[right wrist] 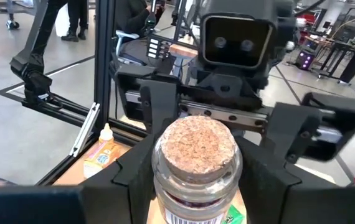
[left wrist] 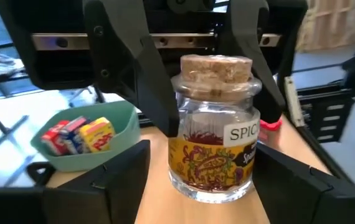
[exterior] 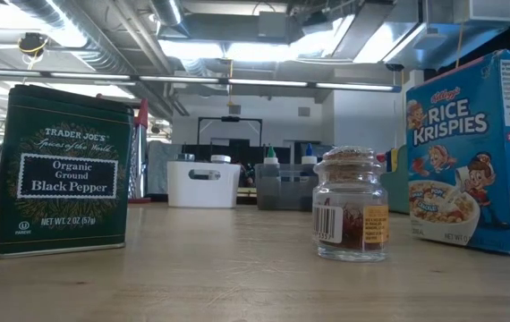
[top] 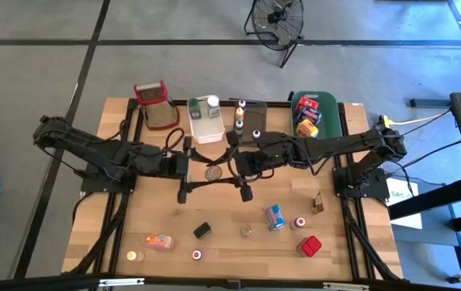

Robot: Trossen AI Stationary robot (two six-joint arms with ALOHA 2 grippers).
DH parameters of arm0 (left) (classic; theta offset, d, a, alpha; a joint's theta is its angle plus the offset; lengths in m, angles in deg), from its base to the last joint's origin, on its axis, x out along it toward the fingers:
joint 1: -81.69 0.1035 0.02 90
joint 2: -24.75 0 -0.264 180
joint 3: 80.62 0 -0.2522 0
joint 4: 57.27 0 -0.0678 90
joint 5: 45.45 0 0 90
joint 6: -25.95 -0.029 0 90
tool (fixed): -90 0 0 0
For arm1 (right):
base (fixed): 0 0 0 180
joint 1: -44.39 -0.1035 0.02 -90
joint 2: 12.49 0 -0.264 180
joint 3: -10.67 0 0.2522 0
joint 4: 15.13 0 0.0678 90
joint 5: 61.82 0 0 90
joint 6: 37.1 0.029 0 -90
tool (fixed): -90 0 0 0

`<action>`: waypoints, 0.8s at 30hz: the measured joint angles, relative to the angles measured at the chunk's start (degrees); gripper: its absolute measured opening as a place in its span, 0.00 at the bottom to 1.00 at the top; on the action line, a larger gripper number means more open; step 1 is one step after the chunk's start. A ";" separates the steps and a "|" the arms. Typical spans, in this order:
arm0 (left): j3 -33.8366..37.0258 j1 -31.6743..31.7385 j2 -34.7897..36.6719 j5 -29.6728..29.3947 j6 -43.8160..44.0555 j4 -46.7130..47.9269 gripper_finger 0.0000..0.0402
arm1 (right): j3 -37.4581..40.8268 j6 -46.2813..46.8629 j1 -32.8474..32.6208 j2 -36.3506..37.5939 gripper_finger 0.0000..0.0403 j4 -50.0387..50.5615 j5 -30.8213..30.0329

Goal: Pick & Place Kitchen Items
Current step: Put the transparent seasoning into the white bin

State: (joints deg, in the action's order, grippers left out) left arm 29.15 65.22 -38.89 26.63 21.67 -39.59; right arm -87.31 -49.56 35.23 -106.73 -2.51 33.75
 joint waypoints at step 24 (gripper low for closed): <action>0.00 2.00 -3.37 7.12 -4.04 -2.52 0.64 | 0.00 -0.44 0.01 0.00 0.46 1.80 -1.46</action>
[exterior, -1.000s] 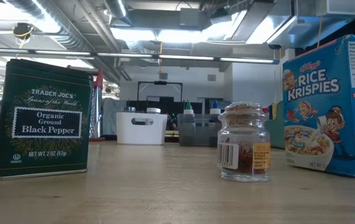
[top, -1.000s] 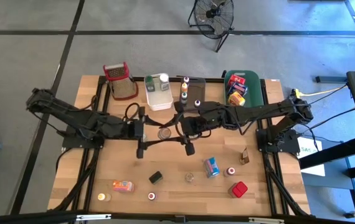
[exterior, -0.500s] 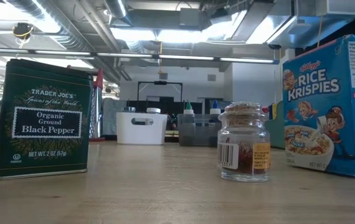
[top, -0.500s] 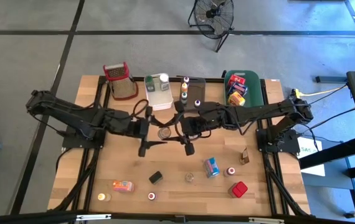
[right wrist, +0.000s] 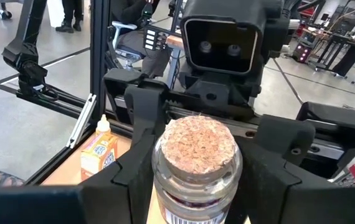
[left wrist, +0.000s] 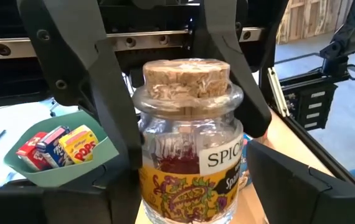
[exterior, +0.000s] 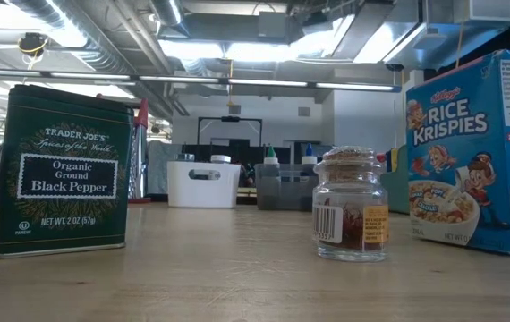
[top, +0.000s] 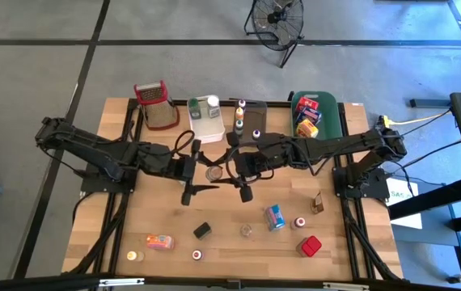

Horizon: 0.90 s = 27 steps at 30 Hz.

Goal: Pick & Place Kitchen Items
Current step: Put the transparent seasoning into the white bin

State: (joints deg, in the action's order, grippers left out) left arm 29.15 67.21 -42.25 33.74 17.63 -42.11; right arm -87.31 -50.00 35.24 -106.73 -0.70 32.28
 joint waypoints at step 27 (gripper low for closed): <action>-0.02 -0.04 0.00 0.09 0.00 1.86 0.47 | 0.02 -1.00 -0.09 -0.04 0.57 1.68 0.53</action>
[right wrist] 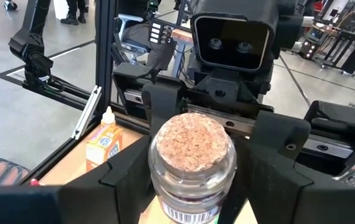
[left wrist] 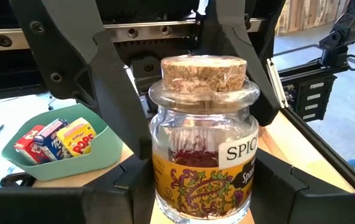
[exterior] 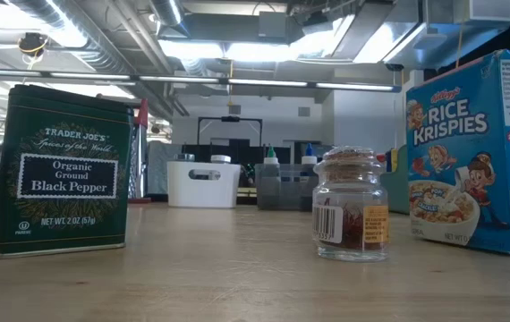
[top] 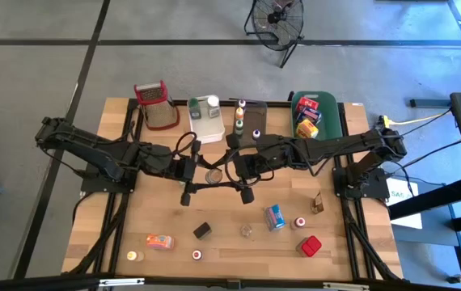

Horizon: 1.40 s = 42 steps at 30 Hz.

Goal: Pick & Place Kitchen Items
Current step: Put the transparent seasoning into the white bin

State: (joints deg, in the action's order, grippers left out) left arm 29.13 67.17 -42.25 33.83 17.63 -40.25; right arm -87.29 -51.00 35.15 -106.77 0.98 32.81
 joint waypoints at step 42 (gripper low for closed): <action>0.07 -4.94 0.00 -7.28 -15.06 -17.06 0.47 | 0.00 -12.05 -4.58 0.11 0.50 -12.85 -3.24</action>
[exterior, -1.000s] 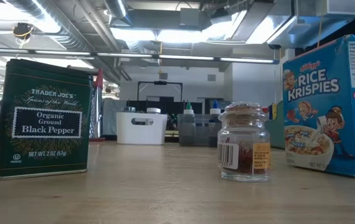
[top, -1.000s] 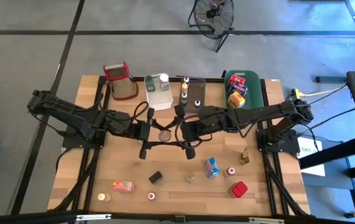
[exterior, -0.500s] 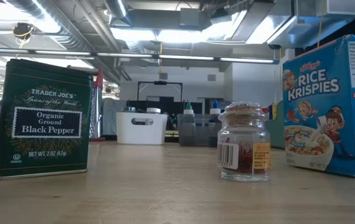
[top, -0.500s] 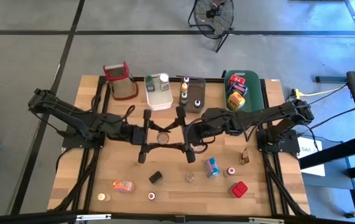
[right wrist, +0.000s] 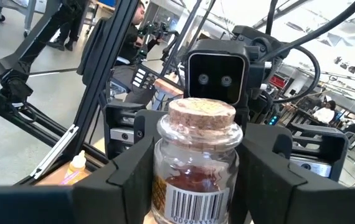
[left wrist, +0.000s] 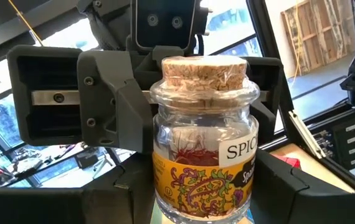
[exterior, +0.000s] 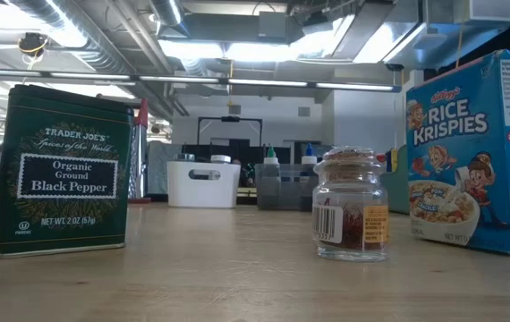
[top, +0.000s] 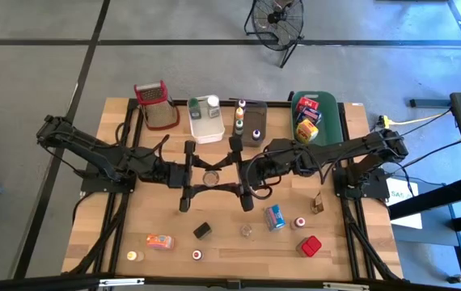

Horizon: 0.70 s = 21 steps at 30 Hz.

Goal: Pick & Place Kitchen Items
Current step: Put the transparent seasoning into the white bin

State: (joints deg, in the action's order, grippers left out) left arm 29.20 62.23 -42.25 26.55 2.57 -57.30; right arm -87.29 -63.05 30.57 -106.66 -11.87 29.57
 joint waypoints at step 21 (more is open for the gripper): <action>0.00 0.74 0.07 -0.21 0.02 0.78 0.47 | 0.00 -0.24 0.31 0.02 0.47 1.40 0.10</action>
State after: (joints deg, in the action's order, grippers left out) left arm 29.20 62.97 -42.19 26.34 2.59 -56.52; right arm -87.29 -63.29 30.87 -106.64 -10.47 29.67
